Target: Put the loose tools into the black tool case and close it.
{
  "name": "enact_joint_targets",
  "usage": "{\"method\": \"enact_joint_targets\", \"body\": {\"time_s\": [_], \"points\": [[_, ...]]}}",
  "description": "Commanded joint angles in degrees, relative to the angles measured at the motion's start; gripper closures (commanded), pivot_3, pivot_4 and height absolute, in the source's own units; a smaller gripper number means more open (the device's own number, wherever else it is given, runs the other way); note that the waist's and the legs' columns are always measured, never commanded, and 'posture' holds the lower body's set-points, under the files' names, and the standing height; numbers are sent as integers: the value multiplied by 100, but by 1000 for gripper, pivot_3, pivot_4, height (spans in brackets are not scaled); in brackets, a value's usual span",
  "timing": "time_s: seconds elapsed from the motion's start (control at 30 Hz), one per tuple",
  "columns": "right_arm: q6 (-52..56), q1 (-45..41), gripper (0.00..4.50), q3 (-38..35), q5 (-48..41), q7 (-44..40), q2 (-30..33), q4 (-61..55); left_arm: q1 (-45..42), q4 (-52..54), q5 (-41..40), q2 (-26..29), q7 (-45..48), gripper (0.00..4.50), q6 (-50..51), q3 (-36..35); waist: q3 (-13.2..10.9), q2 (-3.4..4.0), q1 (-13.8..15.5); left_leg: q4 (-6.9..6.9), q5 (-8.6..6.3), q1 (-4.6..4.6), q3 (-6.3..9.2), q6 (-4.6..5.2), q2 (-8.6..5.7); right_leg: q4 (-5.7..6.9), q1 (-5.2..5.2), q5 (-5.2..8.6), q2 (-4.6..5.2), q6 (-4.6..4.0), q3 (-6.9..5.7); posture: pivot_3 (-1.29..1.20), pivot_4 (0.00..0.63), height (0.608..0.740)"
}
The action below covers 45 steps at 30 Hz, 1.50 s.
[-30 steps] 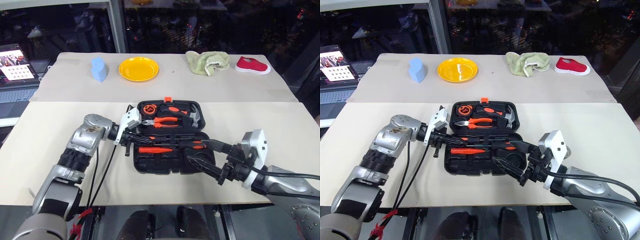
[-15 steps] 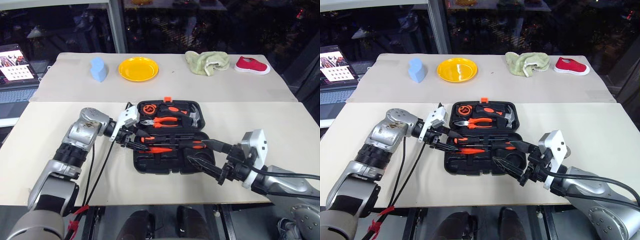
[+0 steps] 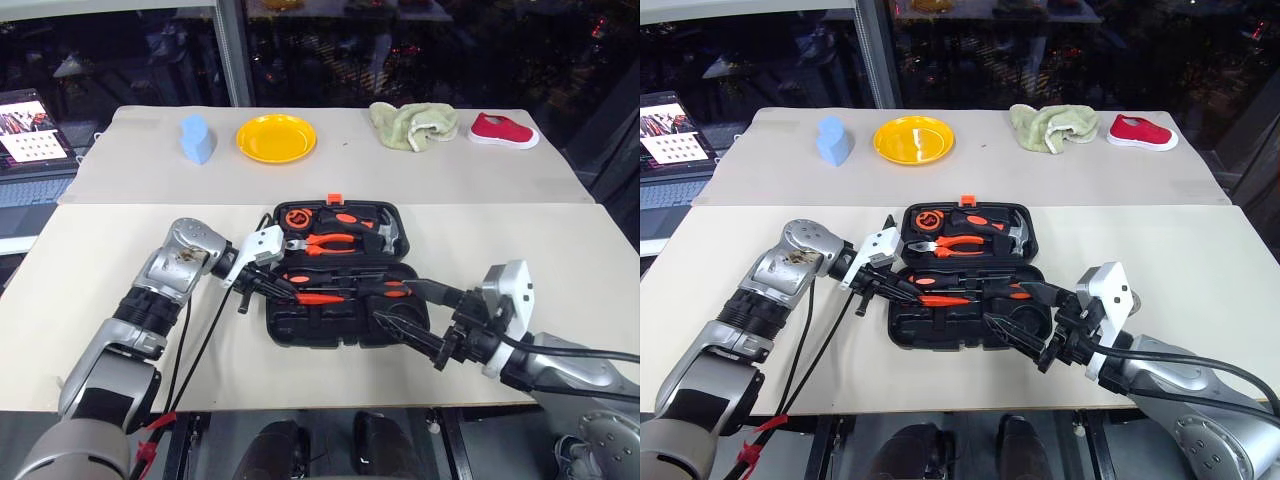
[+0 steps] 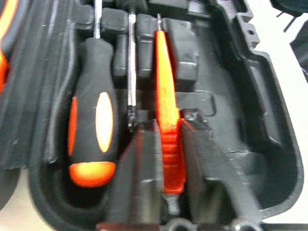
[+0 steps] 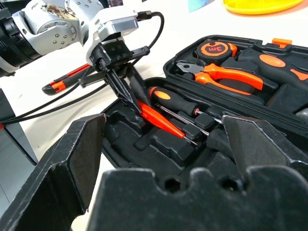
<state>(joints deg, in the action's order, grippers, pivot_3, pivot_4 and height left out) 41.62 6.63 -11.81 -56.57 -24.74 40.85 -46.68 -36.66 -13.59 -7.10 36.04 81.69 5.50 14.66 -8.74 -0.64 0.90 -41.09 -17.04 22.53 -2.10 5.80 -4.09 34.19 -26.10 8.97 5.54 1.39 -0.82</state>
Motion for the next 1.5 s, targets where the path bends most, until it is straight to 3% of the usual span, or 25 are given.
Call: {"method": "enact_joint_targets", "body": {"time_s": [0.03,0.3,0.37,0.5,0.63,0.67,0.77,0.87,0.93,1.17,1.2,1.5], "points": [[-128,-26,0,-143,-91,-25,-16,-119,177,404,45,129,-227,4424,-517,-168,0,0,-1,0,0,-1,0,0,0,0,1,-1,0,0,0,0,150,740],[-117,-83,0,-114,-100,-29,-8,-73,391,396,490,184,-595,4424,-1143,20,0,0,3,-1,5,-5,-1,-8,0,0,5,-10,0,0,-2,0,150,740],[-117,-91,0,-112,-102,-28,-12,-67,402,390,519,198,-607,3416,-1100,28,0,0,0,-1,6,-6,-1,-10,0,0,6,-12,-1,-1,-3,0,150,740],[-119,-99,0,-98,-78,-32,-20,-50,372,577,210,206,-507,2036,-553,-84,0,0,-7,2,7,-19,-1,-10,1,0,18,-12,-3,-2,-3,0,150,740],[-131,-43,0,-97,-61,-31,-38,-63,292,979,-495,381,-202,520,680,-312,0,0,-19,1,7,-18,-1,-9,1,1,16,-12,-10,-1,-8,0,150,740],[-134,-32,0,-95,-57,-31,-43,-66,229,1017,-661,406,-154,238,962,-367,0,0,-19,1,7,-18,-1,-9,1,1,15,-12,-16,-1,-9,0,150,740],[-141,-37,0,-76,-37,-33,-53,-48,-12,983,-1024,328,-186,238,1708,-502,0,0,-5,1,9,-19,-1,-10,1,3,15,-12,-25,-1,-12,0,150,740],[-141,-60,0,-62,-14,-31,-67,-36,-225,736,-1160,184,-235,991,2203,-441,0,0,5,-5,12,-20,-1,-7,1,4,20,-13,-31,2,-16,0,150,740],[-139,-79,0,-52,1,-36,-74,-22,-305,576,-1121,81,-269,1866,2288,-347,0,0,-6,-12,12,-21,-3,-6,0,3,28,-15,-35,7,-16,0,150,740],[-123,-132,0,-77,0,-35,-70,-8,-396,126,-802,-247,-359,4280,1993,-38,-1,-1,-15,-13,12,-25,-7,-6,1,7,30,-16,-27,6,-10,0,150,740],[-126,-110,0,-88,3,-37,-68,-20,-384,117,-787,-266,-365,4437,1981,-18,0,-1,-15,-12,12,-23,-6,-6,1,7,27,-16,-24,6,-8,0,150,740],[-131,-21,0,-115,3,-18,-65,-78,-279,160,-570,-389,-545,4437,2014,152,-1,-1,-3,-11,11,-20,-6,-4,1,5,24,-16,-7,5,3,0,150,740]]}}
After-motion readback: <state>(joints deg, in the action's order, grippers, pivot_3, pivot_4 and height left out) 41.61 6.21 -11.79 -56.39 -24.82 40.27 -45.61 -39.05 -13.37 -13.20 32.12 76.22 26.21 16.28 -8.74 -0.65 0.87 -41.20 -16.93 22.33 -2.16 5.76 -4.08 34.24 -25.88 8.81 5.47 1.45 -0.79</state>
